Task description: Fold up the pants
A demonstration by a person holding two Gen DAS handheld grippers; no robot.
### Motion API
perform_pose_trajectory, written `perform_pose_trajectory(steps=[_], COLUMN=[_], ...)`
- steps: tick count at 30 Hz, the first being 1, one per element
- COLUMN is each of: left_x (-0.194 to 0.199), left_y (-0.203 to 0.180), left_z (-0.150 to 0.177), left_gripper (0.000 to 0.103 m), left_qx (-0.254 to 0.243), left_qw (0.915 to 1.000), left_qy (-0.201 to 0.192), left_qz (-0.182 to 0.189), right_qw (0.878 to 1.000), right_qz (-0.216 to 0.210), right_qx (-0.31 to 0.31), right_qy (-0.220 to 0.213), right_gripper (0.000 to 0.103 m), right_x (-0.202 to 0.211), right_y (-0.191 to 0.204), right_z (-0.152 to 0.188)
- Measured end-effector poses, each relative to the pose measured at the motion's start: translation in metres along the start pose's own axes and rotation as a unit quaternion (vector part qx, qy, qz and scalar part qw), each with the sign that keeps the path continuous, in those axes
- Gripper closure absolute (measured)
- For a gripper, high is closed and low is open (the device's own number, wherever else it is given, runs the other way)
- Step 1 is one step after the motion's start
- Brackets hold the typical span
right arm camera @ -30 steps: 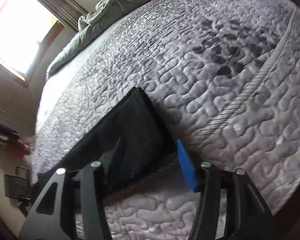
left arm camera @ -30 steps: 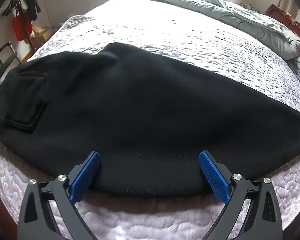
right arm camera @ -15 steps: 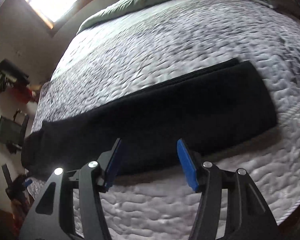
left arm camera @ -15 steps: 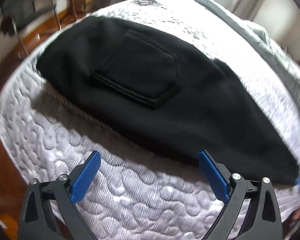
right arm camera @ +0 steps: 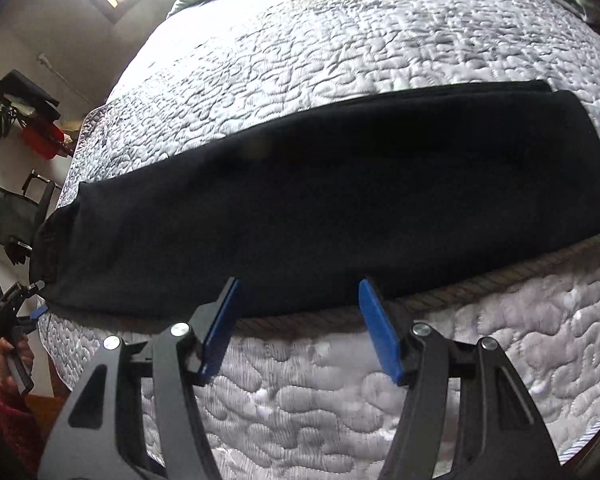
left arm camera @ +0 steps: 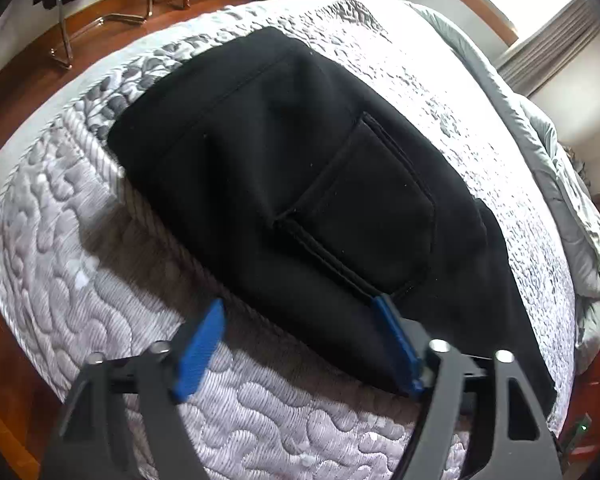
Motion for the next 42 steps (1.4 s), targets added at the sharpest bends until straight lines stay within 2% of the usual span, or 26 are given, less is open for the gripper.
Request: perform_pose_trajectory(steps=[2,3,6,8,10,12,15,18,21,24,28,31,33,36,39,42], left_x=[-0.004,-0.006,-0.012,-0.012,-0.002,0.013,0.023,0.003,0.002,0.016,0.034,0.039,0.032,0.007,-0.017,-0.040], left_y=[-0.001,0.000,0.005,0.007,0.010,0.008,0.009,0.021,0.020,0.002,-0.033,-0.061,-0.094,-0.148,-0.205,-0.252], left_z=[-0.002,-0.004,-0.004,-0.008,-0.003,-0.002,0.003,0.014,0.015,0.014,0.015,0.021,0.033,0.038,0.043,0.048], left_gripper=[0.034,0.038,0.060,0.068,0.081,0.084,0.084,0.084,0.083,0.078,0.078,0.078,0.078,0.078,0.078,0.060], left_qx=[-0.001,-0.001,0.010,0.025,0.033,0.035,0.026,0.035,0.017,0.000,-0.052,-0.074,-0.108,-0.145,-0.181,-0.219], left_qw=[1.0000,1.0000,0.9998,0.9996,0.9992,0.9980,0.9970,0.9975,0.9965,0.9947,0.9889,0.9882,0.9888,0.9877,0.9827,0.9752], left_qy=[0.003,0.005,0.006,-0.003,-0.023,-0.051,-0.071,-0.055,-0.067,-0.074,-0.087,-0.097,-0.084,-0.054,-0.035,-0.025], left_qz=[0.002,0.000,-0.017,-0.010,-0.002,0.006,-0.012,-0.027,-0.046,-0.071,-0.109,-0.092,-0.060,-0.019,0.013,0.020], right_qw=[1.000,1.000,1.000,1.000,1.000,1.000,1.000,1.000,1.000,1.000,0.997,0.994,0.992,0.991,0.993,0.995], right_qz=[0.002,0.003,0.003,0.005,0.004,0.001,-0.004,-0.009,-0.018,-0.023,-0.016,0.008,0.020,0.042,0.041,0.012], right_qx=[0.005,0.009,0.015,0.020,0.019,0.015,0.013,0.014,0.013,0.010,-0.030,-0.056,-0.066,-0.074,-0.063,-0.059], right_qy=[0.003,0.005,0.009,0.010,0.011,0.012,0.013,0.014,0.013,-0.009,-0.063,-0.096,-0.109,-0.101,-0.090,-0.082], right_gripper=[0.042,0.040,0.038,0.037,0.037,0.038,0.038,0.037,0.037,0.037,0.036,0.035,0.034,0.034,0.034,0.034], right_x=[-0.004,-0.006,-0.011,-0.011,-0.012,-0.013,-0.014,-0.015,-0.011,0.006,0.049,0.076,0.086,0.084,0.075,0.066], right_y=[0.005,0.008,0.013,0.016,0.016,0.017,0.016,0.014,0.010,0.000,-0.045,-0.086,-0.115,-0.148,-0.164,-0.168], right_z=[0.002,0.003,0.002,0.002,0.001,0.001,0.000,0.000,0.000,-0.005,-0.029,-0.052,-0.071,-0.094,-0.108,-0.117])
Point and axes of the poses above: each gripper's, at about its wrist camera, not at the fingertips, and x roughly against the way its jaws point, y to its left, z to its underside, the point moved 7 cm from there along -x, roughly the way its jaws point, and after that the axes turned 9 degrees about -x, right-handed, at the moved point
